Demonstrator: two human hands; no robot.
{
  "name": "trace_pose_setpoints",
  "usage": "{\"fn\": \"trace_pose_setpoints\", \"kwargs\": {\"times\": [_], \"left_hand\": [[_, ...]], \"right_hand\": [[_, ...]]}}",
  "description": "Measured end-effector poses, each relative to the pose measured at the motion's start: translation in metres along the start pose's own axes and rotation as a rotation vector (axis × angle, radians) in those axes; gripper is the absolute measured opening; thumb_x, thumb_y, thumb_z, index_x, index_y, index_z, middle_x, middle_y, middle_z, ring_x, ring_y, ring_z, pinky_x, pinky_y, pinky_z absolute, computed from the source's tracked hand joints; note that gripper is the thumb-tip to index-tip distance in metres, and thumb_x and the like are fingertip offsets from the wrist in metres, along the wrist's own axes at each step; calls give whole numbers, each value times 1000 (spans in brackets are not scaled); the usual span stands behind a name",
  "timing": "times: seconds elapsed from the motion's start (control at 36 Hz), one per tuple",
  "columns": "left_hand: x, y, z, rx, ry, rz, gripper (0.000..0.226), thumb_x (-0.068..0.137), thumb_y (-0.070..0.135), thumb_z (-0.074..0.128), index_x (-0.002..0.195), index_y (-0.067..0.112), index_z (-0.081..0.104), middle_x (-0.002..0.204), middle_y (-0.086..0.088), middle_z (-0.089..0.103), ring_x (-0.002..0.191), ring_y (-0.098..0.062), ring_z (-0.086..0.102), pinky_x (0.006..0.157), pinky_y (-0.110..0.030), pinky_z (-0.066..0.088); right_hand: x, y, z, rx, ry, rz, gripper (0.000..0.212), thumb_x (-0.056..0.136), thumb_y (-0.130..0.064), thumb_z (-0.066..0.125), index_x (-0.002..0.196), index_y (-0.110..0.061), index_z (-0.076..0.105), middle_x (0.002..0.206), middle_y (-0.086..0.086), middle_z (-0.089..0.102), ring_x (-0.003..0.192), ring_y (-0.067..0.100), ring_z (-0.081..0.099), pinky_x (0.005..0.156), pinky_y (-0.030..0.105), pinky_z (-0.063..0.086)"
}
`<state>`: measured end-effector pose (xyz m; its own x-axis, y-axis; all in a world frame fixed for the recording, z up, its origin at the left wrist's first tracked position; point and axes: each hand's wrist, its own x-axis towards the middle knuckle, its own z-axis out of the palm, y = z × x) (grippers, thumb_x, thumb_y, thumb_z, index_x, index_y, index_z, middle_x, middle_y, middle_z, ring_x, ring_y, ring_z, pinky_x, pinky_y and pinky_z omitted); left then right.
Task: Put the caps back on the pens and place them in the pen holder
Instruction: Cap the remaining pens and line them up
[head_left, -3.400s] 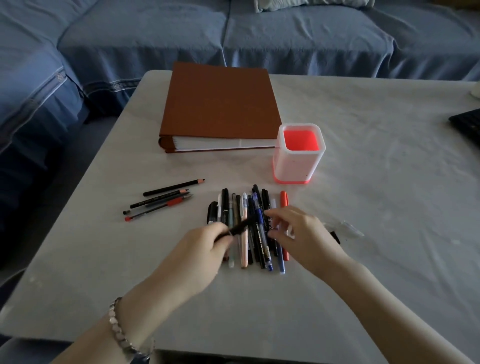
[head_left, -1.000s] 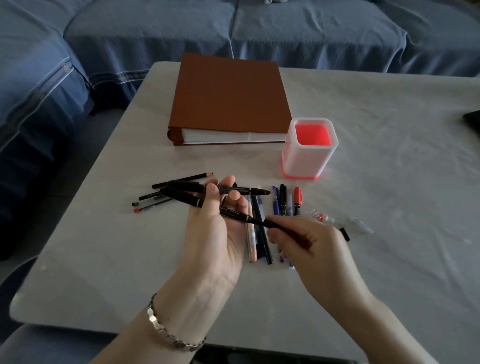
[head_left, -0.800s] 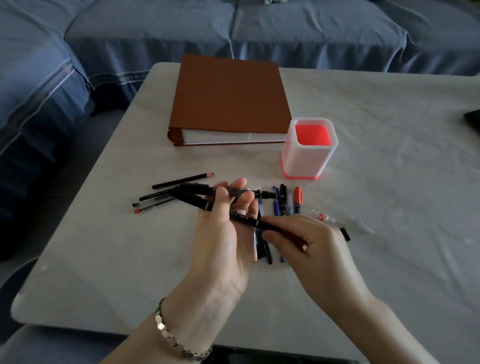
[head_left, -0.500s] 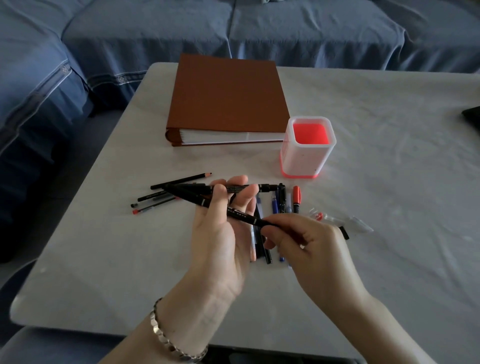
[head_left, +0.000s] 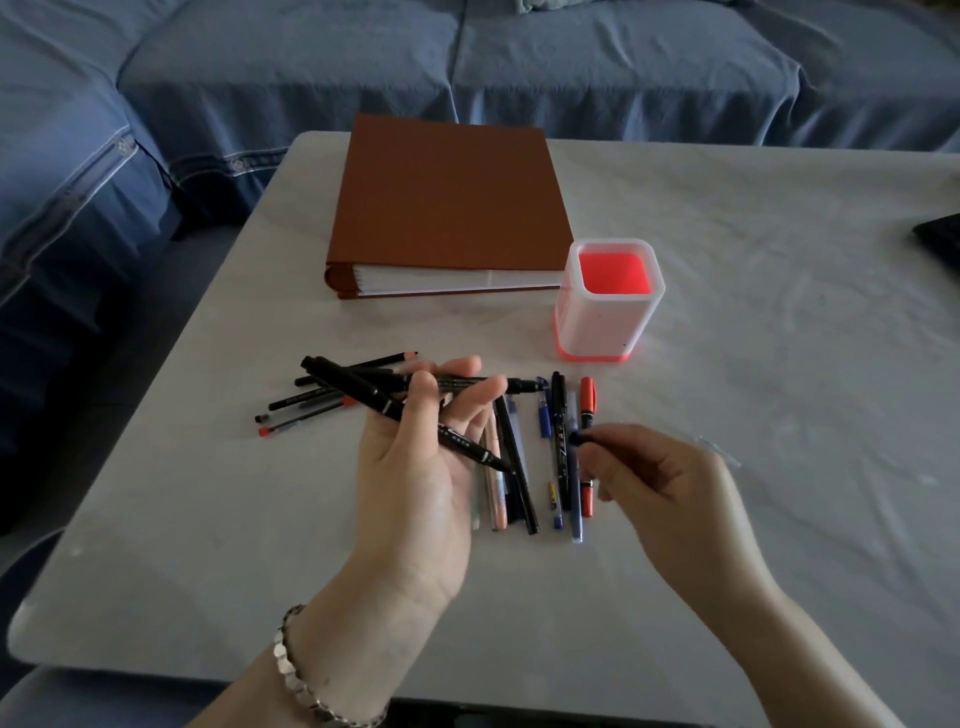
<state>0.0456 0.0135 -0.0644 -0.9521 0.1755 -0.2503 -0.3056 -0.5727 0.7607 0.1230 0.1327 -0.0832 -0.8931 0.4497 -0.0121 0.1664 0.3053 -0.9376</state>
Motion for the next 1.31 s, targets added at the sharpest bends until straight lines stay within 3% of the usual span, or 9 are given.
{"fn": "trace_pose_setpoints", "kwargs": {"times": [0.06,0.22,0.39,0.44,0.61,0.75,0.92,1.08,1.31], "left_hand": [[-2,-1,-3,22,-16,-38,16,96,14,38,103,7,50,70,4,70,60,-6,67,70,-20,54],[-7,-3,-6,32,-23,-99,16,95,13,40,87,12,53,69,0,71,56,-6,66,64,-17,56],[-11,-5,-7,97,-80,-81,22,94,13,40,79,15,55,71,0,72,55,-6,66,66,-19,56],[-13,-7,-8,126,-86,-81,23,93,12,40,77,14,56,71,0,72,54,-7,65,66,-19,56],[-14,-10,-17,198,-72,-127,17,93,8,40,83,13,53,76,-4,74,50,-5,60,56,-17,51],[-16,-13,-24,250,-62,-143,17,92,5,40,83,10,53,73,-7,73,44,-6,50,47,-16,45],[-4,-18,-36,563,-112,-215,16,92,10,47,87,10,62,73,1,74,48,-3,56,48,-14,44],[13,-10,-55,587,38,-263,23,94,10,45,115,4,53,94,-9,68,51,-4,63,40,-14,44],[20,-5,-67,605,83,-261,14,92,5,46,96,8,60,73,-10,65,39,-4,38,34,-13,28]], "right_hand": [[3,-3,-6,19,52,-25,28,80,-10,65,75,-38,65,64,-21,67,57,-3,59,58,5,43],[6,-9,-8,-29,27,-80,26,77,-12,67,77,-38,66,66,-29,65,62,-5,60,60,2,41],[3,-9,-3,-79,8,-130,24,77,-16,69,72,-40,69,81,-17,67,69,7,61,63,10,46],[2,-6,-1,-124,0,-162,17,77,-17,69,81,-34,70,83,-17,66,70,7,60,63,10,45],[1,6,1,-196,-35,-220,12,78,-24,62,86,-25,72,62,-11,62,66,6,57,59,8,40],[2,10,1,-313,-118,-251,13,81,-24,57,78,-20,68,59,-4,58,65,6,52,58,9,38],[0,26,6,-525,-324,-139,12,89,-27,54,84,-22,64,70,-14,53,68,3,48,62,19,39],[14,56,5,-468,-46,189,31,90,-24,52,70,-2,61,58,3,50,54,14,40,51,22,31],[23,55,28,-556,-104,274,44,91,-33,48,57,-7,54,48,2,46,47,19,40,44,26,28]]}}
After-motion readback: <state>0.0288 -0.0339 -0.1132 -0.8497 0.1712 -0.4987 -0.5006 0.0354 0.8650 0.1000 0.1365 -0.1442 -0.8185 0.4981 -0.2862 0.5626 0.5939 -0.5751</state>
